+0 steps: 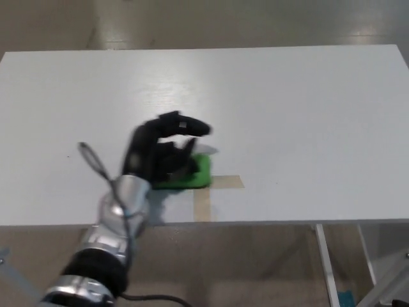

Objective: Use the left hand to press on the green eraser and wipe the desk from center to the left and then back to center.

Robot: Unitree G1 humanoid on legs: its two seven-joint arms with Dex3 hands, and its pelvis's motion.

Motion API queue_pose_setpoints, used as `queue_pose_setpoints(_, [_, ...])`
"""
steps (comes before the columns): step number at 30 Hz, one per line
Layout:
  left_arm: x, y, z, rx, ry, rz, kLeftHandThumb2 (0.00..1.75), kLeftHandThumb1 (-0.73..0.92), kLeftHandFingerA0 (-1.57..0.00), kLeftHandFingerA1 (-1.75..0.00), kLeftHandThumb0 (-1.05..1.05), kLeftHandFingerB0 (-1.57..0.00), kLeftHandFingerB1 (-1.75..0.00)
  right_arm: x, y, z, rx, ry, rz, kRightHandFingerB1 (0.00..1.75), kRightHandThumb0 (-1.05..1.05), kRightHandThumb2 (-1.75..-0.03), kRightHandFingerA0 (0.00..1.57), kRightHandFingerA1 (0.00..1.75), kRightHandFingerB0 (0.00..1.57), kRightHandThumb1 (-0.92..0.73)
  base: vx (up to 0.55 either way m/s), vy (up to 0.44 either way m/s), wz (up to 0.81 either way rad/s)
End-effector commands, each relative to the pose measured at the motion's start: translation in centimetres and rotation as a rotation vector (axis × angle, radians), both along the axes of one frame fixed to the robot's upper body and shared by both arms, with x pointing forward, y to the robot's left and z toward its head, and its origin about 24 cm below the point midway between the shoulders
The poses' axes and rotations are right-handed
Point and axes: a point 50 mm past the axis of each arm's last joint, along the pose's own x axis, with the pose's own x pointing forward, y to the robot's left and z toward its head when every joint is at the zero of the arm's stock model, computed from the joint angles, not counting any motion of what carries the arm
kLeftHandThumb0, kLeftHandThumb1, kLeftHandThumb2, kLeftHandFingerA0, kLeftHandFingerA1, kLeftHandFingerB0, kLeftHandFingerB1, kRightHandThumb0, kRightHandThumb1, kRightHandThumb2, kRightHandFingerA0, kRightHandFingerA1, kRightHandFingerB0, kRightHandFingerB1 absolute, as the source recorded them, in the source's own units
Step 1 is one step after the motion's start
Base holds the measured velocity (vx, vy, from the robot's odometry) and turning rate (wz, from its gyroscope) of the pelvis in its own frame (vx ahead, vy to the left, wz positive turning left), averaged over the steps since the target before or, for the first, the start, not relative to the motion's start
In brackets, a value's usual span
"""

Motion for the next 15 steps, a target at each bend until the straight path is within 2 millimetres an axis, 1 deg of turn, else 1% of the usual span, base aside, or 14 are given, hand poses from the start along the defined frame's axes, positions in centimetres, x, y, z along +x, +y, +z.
queue_pose_setpoints(1, [-1.9, 7.7, -2.7, 0.036, 0.154, 0.163, 0.67, 0.82, -0.93, -1.21, -0.18, -0.86, -0.88, -0.3, -0.3, -0.2, -0.005, 0.016, 0.002, 0.53, -0.2, -0.59, 0.78, 0.57, 0.64, -0.67, 0.0, 0.0, 0.0])
queue_pose_setpoints(4, [-2.1, 10.1, -2.3, 0.04, 0.166, 0.21, 0.67, 0.8, -0.89, -1.2, -0.15, -0.85, -0.86, -0.3, -0.4, -0.1, -0.011, 0.019, 0.003, 0.53, -0.2, -0.59, 0.78, 0.57, 0.64, -0.67, 0.0, 0.0, 0.0])
queue_pose_setpoints(5, [-2.2, 10.5, -2.3, 0.04, 0.169, 0.218, 0.67, 0.8, -0.89, -1.2, -0.15, -0.85, -0.86, -0.3, -0.4, -0.1, -0.011, 0.02, 0.002, 0.53, -0.2, -0.59, 0.78, 0.57, 0.64, -0.67, 0.0, 0.0, 0.0])
queue_pose_setpoints(6, [-2.4, 11.6, -2.1, 0.043, 0.173, 0.241, 0.64, 0.82, -0.87, -1.17, -0.13, -0.85, -0.81, -0.2, -0.5, -0.1, -0.022, 0.022, 0.003, 0.53, -0.2, -0.59, 0.78, 0.56, 0.64, -0.67, 0.0, 0.0, 0.0])
queue_pose_setpoints(7, [-2.4, 11.8, -2.1, 0.044, 0.174, 0.247, 0.64, 0.82, -0.87, -1.17, -0.13, -0.85, -0.81, -0.2, -0.5, -0.1, -0.026, 0.022, 0.003, 0.53, -0.2, -0.59, 0.78, 0.56, 0.64, -0.67, 0.0, 0.0, 0.0])
queue_pose_setpoints(8, [-2.7, 13.0, -2.0, 0.031, 0.182, 0.279, 0.64, 0.82, -0.87, -1.12, -0.13, -0.85, -0.77, -0.2, -0.5, -0.1, -0.034, 0.026, 0.001, 0.53, -0.2, -0.59, 0.79, 0.56, 0.65, -0.66, 0.0, 0.0, 0.0])
queue_pose_setpoints(9, [-3.0, 14.3, -1.8, 0.014, 0.19, 0.316, 0.64, 0.82, -0.87, -1.12, -0.13, -0.85, -0.77, -0.2, -0.6, -0.1, -0.042, 0.03, -0.003, 0.53, -0.2, -0.59, 0.79, 0.56, 0.65, -0.66, 0.0, 0.0, 0.0])
queue_pose_setpoints(11, [-3.3, 15.1, -1.7, 0.017, 0.191, 0.335, 0.64, 0.82, -0.86, -1.12, -0.13, -0.84, -0.77, -0.2, -0.7, -0.1, -0.048, 0.033, -0.002, 0.53, -0.2, -0.59, 0.8, 0.56, 0.66, -0.66, 0.0, 0.0, 0.0])
queue_pose_setpoints(12, [-3.5, 15.8, -1.6, 0.012, 0.195, 0.357, 0.64, 0.79, -0.95, -1.13, -0.24, -0.9, -0.82, -0.2, -0.7, -0.2, -0.05, 0.034, -0.002, 0.53, -0.19, -0.58, 0.81, 0.56, 0.66, -0.66, 0.0, 0.0, 0.0])
queue_pose_setpoints(15, [-4.0, 17.2, -1.4, 0.035, 0.209, 0.401, 0.64, 0.78, -0.94, -1.14, -0.25, -0.89, -0.84, -0.3, -0.7, -0.3, -0.062, 0.044, 0.001, 0.53, -0.19, -0.58, 0.82, 0.56, 0.66, -0.65, 0.0, 0.0, 0.0])
